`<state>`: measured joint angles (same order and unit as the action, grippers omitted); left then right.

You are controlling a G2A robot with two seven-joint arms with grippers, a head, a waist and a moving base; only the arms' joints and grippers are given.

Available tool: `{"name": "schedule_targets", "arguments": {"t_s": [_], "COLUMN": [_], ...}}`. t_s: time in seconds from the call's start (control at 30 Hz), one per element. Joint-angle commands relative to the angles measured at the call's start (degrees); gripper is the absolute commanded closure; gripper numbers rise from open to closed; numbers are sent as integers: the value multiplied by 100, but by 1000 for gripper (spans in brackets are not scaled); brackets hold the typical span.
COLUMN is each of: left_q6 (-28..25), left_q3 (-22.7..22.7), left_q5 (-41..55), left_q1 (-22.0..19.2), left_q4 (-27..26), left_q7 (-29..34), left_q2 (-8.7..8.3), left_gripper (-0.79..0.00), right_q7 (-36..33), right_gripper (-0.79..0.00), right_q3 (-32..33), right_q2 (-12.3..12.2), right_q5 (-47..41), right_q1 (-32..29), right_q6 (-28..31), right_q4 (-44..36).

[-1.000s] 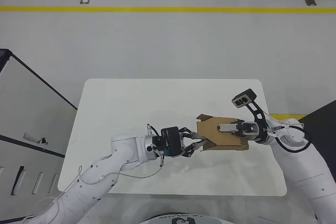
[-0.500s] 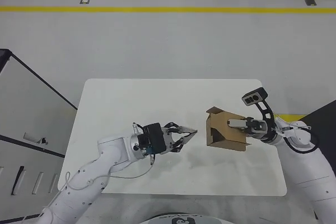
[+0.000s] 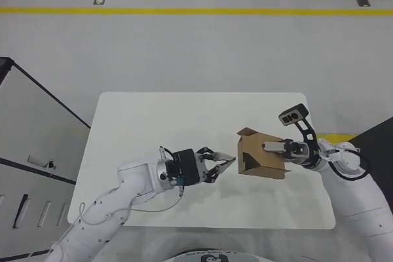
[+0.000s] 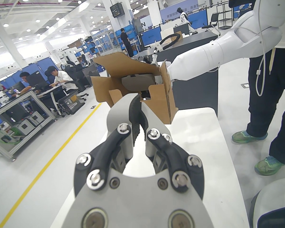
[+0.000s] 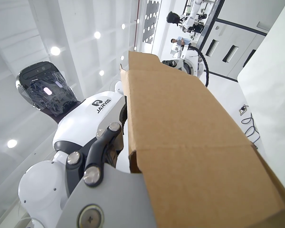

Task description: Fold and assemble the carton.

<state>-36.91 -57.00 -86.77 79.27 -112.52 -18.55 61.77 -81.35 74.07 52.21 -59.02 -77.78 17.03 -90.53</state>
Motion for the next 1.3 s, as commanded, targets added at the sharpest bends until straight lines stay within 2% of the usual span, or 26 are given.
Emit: {"name": "schedule_targets", "arguments": {"t_s": [0.0, 0.4, 0.87, 1.03, 1.27], "left_q6": [-16, -71, -112, -98, -23], "left_q3": [89, 488, 657, 619, 316], "left_q5": [12, 40, 32, 74, 116], "left_q1": [-75, -360, -516, -544, -416], "left_q4": [47, 242, 346, 350, 238], "left_q7": [26, 70, 145, 154, 91], "left_q2": [20, 118, 173, 178, 127], "left_gripper": [0, 0, 0, 0, 0], "right_q7": [-55, -212, -226, -193, -253], "right_gripper": [0, 0, 0, 0, 0], "right_q3": [-10, -25, -9, 39, 187], "right_q2": [12, 76, 142, 155, 161], "right_q5": [8, 110, 188, 269, 266], "right_q1": [8, 40, 71, 66, 33], "right_q6": [-4, -37, -125, -148, -127], "right_q4": [14, 2, 13, 15, 122]}}
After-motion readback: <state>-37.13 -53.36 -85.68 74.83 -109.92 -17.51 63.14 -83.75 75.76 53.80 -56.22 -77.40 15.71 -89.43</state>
